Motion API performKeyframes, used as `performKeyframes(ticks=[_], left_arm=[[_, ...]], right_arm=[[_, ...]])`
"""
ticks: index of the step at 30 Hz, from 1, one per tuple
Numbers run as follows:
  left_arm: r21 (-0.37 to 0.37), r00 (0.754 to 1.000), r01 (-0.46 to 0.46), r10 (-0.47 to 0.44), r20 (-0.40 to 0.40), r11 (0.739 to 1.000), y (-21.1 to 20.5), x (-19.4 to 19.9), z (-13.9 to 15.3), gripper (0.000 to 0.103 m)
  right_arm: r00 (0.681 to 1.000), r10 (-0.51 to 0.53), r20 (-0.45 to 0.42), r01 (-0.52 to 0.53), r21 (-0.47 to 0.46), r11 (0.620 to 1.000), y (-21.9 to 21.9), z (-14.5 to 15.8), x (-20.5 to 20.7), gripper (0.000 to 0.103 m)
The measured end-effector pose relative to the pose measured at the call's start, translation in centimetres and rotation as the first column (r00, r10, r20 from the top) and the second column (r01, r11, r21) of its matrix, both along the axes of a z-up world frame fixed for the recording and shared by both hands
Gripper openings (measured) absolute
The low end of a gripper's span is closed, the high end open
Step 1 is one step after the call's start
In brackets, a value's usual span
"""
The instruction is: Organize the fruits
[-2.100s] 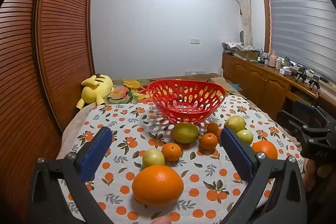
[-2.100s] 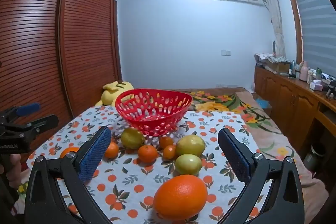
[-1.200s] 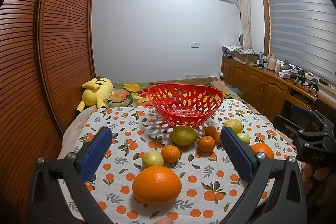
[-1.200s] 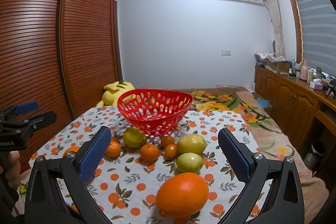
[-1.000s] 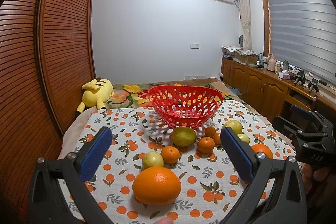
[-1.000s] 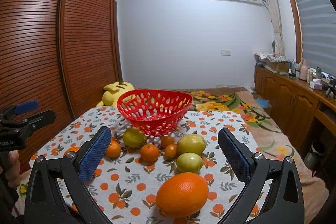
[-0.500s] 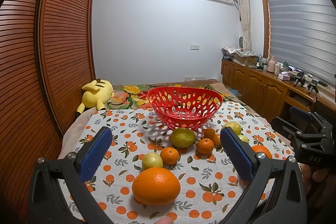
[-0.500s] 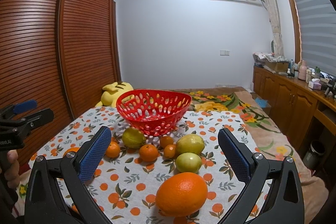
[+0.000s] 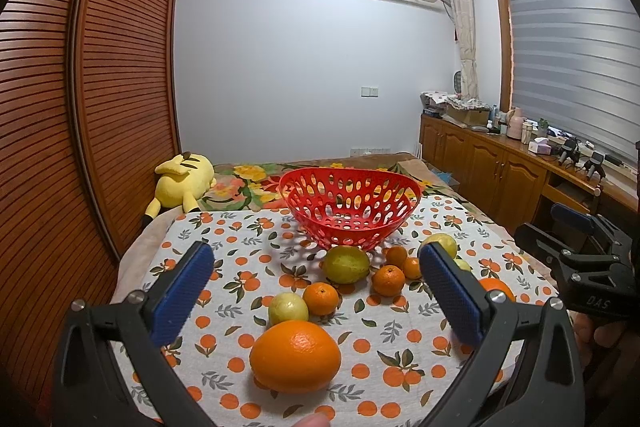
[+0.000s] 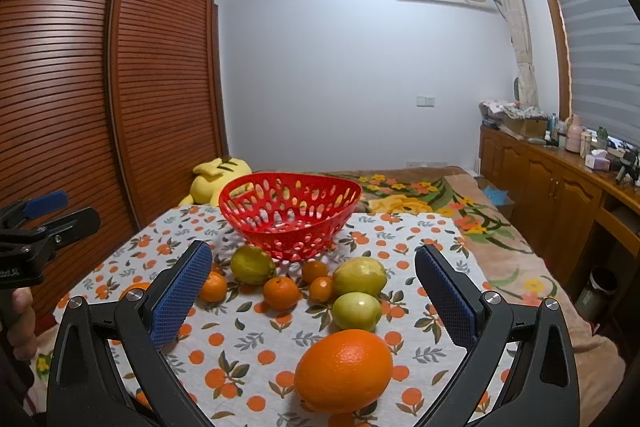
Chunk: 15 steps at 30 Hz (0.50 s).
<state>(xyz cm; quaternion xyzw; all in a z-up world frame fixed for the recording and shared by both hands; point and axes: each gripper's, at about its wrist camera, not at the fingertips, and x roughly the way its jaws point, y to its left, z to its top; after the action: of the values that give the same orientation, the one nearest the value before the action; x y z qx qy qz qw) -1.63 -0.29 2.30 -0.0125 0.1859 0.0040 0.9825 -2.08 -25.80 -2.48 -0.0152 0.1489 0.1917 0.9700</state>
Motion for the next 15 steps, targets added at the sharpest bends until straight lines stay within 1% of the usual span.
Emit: performKeyframes(ticks=[15], left_arm=[[-0.001,1.000,0.002,-0.002,-0.001,1.000,-0.23,-0.27,0.15,0.103]], right_arm=[[1.000,0.002,-0.001,-0.002,0.001,1.000,-0.29,0.32,-0.26,0.103]])
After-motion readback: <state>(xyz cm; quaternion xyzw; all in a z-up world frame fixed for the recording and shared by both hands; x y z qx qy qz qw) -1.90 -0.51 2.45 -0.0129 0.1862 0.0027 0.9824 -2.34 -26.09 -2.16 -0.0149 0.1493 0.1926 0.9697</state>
